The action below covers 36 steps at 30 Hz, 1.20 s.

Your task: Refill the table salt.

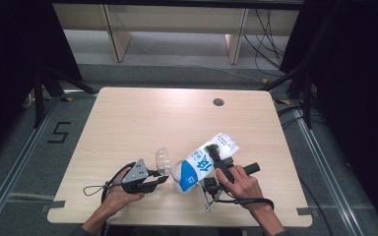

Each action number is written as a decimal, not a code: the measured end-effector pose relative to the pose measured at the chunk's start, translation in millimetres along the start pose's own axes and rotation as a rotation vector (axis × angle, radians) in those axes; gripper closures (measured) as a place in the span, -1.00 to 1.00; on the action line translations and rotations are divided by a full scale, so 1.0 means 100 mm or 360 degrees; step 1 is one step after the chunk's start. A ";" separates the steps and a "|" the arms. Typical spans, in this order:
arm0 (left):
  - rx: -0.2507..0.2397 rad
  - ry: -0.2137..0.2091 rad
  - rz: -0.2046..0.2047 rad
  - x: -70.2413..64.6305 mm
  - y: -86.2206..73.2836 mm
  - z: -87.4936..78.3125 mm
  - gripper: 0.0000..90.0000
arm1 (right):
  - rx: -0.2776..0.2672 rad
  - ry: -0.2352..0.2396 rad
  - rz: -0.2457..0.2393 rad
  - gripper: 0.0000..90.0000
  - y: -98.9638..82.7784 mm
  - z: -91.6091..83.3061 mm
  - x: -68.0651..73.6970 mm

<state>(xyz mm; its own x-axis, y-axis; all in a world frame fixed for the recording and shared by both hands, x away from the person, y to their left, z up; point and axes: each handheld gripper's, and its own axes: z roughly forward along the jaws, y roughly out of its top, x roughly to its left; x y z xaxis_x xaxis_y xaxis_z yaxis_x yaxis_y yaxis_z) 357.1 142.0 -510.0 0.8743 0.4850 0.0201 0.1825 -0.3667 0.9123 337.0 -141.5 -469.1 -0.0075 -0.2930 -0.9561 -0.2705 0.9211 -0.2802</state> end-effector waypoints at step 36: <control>0.0001 0.0000 0.0001 0.00 0.00 0.00 0.62 | -0.0020 0.0011 0.0054 0.57 0.01 0.00 0.04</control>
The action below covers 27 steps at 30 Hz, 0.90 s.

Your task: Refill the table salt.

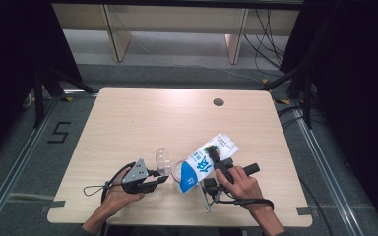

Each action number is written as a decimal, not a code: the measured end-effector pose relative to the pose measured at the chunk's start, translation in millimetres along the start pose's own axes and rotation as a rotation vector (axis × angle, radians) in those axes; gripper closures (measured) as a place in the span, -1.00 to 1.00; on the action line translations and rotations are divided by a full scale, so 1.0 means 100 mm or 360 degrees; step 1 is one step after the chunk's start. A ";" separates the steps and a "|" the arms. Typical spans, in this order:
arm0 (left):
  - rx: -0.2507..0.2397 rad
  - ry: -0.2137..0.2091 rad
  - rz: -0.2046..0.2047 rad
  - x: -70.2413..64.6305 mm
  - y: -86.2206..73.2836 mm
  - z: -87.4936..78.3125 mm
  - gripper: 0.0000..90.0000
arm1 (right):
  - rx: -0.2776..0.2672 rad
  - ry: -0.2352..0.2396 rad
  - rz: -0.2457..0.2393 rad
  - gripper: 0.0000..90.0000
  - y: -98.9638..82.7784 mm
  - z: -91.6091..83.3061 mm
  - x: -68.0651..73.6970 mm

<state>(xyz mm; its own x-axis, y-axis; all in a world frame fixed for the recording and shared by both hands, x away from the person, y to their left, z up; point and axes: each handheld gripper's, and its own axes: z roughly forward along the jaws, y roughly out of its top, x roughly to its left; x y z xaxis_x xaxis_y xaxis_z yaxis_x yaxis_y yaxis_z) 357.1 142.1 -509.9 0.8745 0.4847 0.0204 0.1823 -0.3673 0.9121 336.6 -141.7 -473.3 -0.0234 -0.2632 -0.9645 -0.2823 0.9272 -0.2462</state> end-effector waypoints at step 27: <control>0.0000 0.0001 0.0001 0.00 0.00 0.00 0.62 | 0.0039 0.0057 0.0030 0.59 0.01 -0.02 0.00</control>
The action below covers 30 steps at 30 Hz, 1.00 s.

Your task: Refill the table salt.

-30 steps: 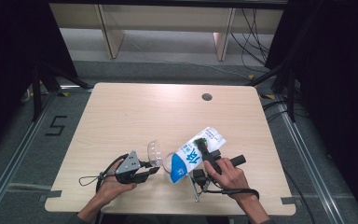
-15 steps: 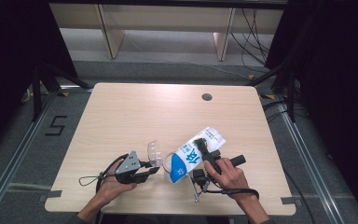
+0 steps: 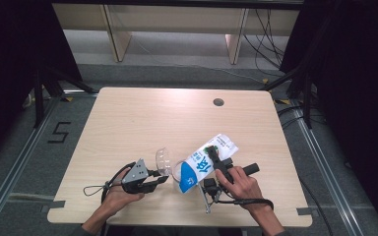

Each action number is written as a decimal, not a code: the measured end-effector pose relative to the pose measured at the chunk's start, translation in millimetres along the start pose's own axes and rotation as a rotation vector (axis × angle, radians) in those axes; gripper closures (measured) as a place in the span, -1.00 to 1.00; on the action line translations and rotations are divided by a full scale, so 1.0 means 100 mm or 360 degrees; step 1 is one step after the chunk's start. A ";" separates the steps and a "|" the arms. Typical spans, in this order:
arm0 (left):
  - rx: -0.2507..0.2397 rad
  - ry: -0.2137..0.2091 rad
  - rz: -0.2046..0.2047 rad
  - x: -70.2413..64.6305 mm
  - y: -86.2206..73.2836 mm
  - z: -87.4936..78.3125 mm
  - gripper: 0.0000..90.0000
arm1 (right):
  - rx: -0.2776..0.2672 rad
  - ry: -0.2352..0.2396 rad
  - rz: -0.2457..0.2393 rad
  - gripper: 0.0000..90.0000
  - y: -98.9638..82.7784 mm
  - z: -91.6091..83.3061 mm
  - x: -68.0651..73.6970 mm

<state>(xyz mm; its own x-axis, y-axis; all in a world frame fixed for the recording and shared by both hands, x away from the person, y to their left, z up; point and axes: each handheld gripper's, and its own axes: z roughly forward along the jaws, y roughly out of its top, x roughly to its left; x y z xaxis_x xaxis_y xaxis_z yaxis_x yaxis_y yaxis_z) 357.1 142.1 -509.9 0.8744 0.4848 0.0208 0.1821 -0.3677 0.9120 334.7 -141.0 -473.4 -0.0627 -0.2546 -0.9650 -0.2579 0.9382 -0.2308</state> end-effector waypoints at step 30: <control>0.0001 0.0000 0.0002 0.00 0.00 0.00 0.62 | -0.0079 0.0023 0.0081 0.62 -0.02 0.03 0.01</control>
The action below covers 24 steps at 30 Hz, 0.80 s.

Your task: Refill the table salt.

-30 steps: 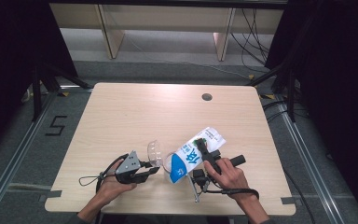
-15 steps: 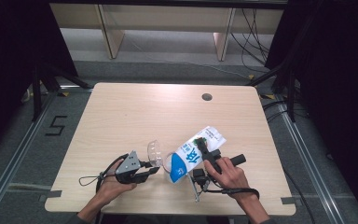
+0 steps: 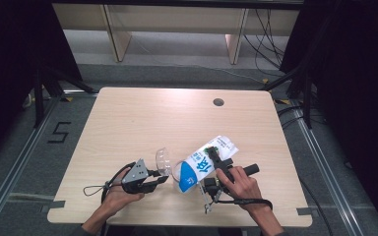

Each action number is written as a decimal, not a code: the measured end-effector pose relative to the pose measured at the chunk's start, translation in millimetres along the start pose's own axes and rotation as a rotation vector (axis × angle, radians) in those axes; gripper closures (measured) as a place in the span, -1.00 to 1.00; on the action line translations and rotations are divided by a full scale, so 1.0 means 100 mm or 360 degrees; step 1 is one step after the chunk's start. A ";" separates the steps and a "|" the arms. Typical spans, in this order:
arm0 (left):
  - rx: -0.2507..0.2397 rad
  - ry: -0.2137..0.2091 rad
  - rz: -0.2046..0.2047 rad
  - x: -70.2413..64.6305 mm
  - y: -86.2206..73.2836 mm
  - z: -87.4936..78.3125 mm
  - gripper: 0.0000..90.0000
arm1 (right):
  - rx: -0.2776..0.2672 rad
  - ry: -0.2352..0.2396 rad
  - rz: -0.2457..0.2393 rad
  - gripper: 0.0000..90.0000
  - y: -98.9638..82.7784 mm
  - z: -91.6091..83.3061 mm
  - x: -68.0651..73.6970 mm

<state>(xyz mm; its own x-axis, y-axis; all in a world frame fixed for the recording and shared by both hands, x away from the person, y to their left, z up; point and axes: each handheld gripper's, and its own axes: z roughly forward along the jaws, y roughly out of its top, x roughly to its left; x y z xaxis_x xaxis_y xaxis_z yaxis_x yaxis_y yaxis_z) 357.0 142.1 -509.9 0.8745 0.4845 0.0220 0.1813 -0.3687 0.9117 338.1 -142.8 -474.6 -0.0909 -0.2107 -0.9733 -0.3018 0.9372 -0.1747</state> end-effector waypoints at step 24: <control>0.0007 -0.0003 0.0002 0.00 0.00 0.00 0.62 | 0.0000 0.0059 0.0096 0.62 -0.01 0.02 0.02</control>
<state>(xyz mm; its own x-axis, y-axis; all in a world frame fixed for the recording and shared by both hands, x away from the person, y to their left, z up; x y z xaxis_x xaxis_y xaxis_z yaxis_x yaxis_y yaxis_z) 357.0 142.3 -509.7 0.8755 0.4826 0.0226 0.1822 -0.3731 0.9097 339.6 -143.5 -476.3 -0.1442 -0.1640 -0.9759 -0.2946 0.9486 -0.1159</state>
